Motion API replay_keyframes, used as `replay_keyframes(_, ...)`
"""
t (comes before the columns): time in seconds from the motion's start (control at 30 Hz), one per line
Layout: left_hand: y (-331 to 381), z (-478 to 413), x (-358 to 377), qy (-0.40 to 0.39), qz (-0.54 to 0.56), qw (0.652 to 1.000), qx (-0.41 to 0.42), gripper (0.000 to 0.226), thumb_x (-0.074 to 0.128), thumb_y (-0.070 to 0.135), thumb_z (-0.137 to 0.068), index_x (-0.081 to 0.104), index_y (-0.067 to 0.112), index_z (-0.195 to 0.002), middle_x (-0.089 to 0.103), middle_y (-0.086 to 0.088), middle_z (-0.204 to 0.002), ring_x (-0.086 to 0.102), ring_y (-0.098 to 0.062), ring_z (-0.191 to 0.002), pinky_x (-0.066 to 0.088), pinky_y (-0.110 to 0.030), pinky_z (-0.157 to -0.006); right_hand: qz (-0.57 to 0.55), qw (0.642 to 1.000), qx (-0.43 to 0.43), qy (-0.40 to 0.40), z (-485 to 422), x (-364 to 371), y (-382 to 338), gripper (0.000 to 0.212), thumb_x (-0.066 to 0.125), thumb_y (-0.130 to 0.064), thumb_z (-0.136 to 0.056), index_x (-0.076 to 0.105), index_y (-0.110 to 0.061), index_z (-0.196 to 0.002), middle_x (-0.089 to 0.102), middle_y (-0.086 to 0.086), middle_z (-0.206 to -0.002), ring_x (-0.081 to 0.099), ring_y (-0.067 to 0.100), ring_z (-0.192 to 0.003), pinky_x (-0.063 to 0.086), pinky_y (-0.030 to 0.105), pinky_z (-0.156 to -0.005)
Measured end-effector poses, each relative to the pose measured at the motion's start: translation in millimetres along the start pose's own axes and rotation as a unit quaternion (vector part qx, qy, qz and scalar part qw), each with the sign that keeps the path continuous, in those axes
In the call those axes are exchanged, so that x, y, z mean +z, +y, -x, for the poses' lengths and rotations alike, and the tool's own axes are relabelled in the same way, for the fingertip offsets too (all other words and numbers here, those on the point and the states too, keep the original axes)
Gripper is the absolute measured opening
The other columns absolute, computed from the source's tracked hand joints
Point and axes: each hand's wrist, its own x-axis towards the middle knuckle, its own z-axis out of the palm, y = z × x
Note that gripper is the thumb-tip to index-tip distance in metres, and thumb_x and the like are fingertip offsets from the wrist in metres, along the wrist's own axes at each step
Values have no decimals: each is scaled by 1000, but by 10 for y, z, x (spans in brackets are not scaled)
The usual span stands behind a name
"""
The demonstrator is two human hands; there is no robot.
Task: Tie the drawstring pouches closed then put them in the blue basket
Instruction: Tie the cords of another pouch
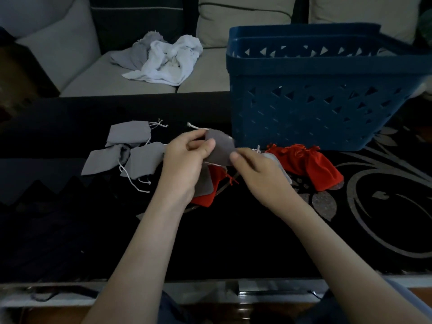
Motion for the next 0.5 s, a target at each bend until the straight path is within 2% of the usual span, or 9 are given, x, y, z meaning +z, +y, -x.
replay_keyframes(0.07, 55, 56, 46, -49, 57, 997, -17, 25, 60, 0, -88, 63, 13, -109, 64, 0, -76, 63, -8, -76, 52, -19, -75, -159, 981, 108, 11, -32, -57, -19, 33, 44, -36, -99, 67, -14, -108, 69, -3, -95, 62, 10, -97, 43, 24, -89)
replay_keyframes(0.13, 81, 98, 86, -93, 52, 994, -18, 22, 59, -1, -89, 64, 14, -105, 65, -2, -80, 65, -8, -77, 51, -16, -73, -324, 927, 188, 1, -60, -139, -32, 39, 42, -38, -99, 68, -10, -107, 73, 4, -97, 67, 13, -91, 48, 26, -85)
replay_keyframes(0.2, 77, 129, 110, -138, 41, 989, -27, 21, 58, -1, -89, 64, 15, -101, 64, -4, -82, 65, -5, -75, 50, -14, -71, -416, 889, 189, -7, -52, -202, -51, 34, 45, -33, -99, 69, -9, -98, 74, 9, -95, 69, 19, -89, 53, 29, -82)
replay_keyframes(0.33, 62, 183, 155, -205, 6, 977, -53, 11, 54, 12, -93, 65, 12, -92, 69, 3, -76, 65, -5, -74, 51, -17, -73, -386, 915, 116, 25, -13, -265, -25, 19, 52, -17, -96, 68, -7, -90, 71, 7, -83, 66, 17, -80, 53, 27, -73)
replay_keyframes(0.43, 52, 180, 211, -184, -37, 982, -37, 29, 46, 27, -98, 68, 19, -81, 69, 9, -68, 62, -3, -67, 49, -20, -71, -348, 931, 109, 29, 4, -307, 11, 12, 54, -9, -93, 66, -5, -94, 69, 9, -85, 65, 19, -82, 51, 31, -75)
replay_keyframes(0.5, 48, 172, 248, -151, -43, 987, -30, 33, 44, 29, -99, 68, 20, -78, 67, 10, -62, 59, -2, -60, 47, -21, -67, -366, 924, 107, 21, 21, -328, -14, 12, 53, -4, -93, 63, -4, -98, 69, 7, -83, 66, 15, -78, 53, 25, -71)
